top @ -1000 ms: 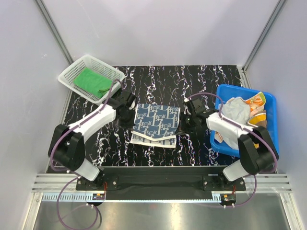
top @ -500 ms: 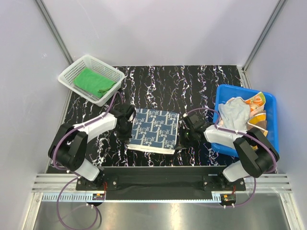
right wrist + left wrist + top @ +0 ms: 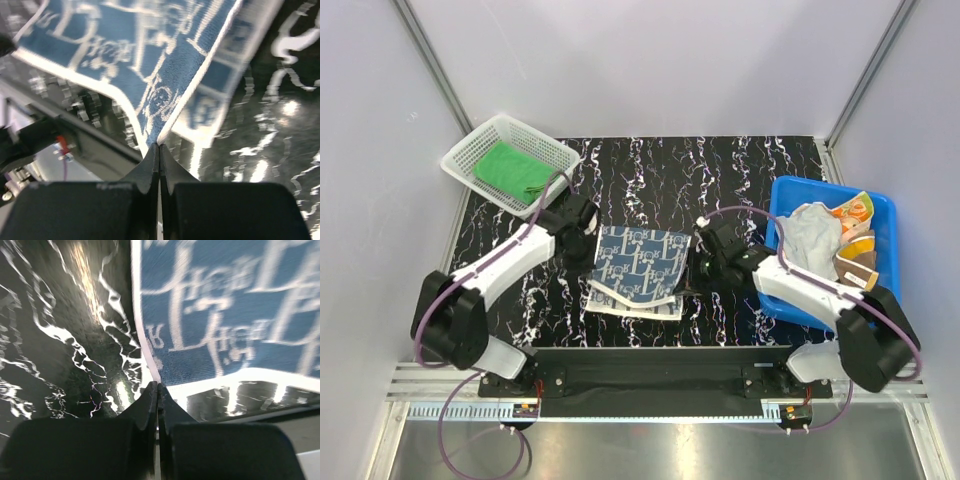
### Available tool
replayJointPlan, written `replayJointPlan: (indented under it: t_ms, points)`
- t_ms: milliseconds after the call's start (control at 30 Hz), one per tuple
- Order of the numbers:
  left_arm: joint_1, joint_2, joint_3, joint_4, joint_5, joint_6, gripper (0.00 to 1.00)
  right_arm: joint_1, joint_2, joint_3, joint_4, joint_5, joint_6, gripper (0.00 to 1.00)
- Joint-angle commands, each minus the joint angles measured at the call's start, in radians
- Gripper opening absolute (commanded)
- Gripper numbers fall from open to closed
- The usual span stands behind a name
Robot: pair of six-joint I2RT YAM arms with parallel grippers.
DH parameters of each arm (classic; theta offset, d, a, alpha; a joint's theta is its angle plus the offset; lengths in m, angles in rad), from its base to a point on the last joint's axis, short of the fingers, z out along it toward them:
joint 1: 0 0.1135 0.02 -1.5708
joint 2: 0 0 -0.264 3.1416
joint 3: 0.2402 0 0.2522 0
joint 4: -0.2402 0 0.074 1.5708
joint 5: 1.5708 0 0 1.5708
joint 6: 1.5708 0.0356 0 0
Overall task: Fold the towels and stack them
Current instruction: Fold the towel
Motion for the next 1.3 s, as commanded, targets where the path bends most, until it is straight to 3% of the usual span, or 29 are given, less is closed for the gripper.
replayJointPlan:
  t_ms: [0, 233, 433, 767, 1000, 1100, 1200, 1267]
  points:
    - [0.0, -0.092, 0.062, -0.091, -0.024, 0.024, 0.0, 0.038, -0.099, 0.033, -0.062, 0.024, 0.049, 0.0]
    - [0.0, -0.082, -0.139, 0.014, 0.023, 0.016, 0.0, 0.105, -0.078, -0.15, 0.116, 0.088, 0.13, 0.0]
    - [-0.001, -0.025, -0.182, 0.072, 0.022, 0.013, 0.0, 0.128, 0.027, -0.233, 0.236, 0.099, 0.136, 0.0]
    - [-0.04, 0.055, -0.203, 0.081, 0.074, 0.006, 0.0, 0.127, 0.017, -0.262, 0.225, 0.157, 0.119, 0.0]
    - [-0.09, 0.062, -0.147, -0.008, -0.042, -0.03, 0.0, 0.128, -0.073, -0.288, 0.152, 0.188, 0.119, 0.01]
    - [-0.096, 0.069, -0.116, -0.071, -0.093, -0.027, 0.14, 0.127, -0.12, -0.299, 0.104, 0.215, 0.11, 0.08]
    - [-0.099, 0.026, -0.061, -0.12, -0.121, -0.025, 0.42, 0.127, -0.16, -0.274, 0.032, 0.226, 0.092, 0.24]
    - [-0.099, 0.003, -0.01, -0.132, -0.122, -0.011, 0.46, 0.128, -0.18, -0.251, -0.005, 0.235, 0.081, 0.39]
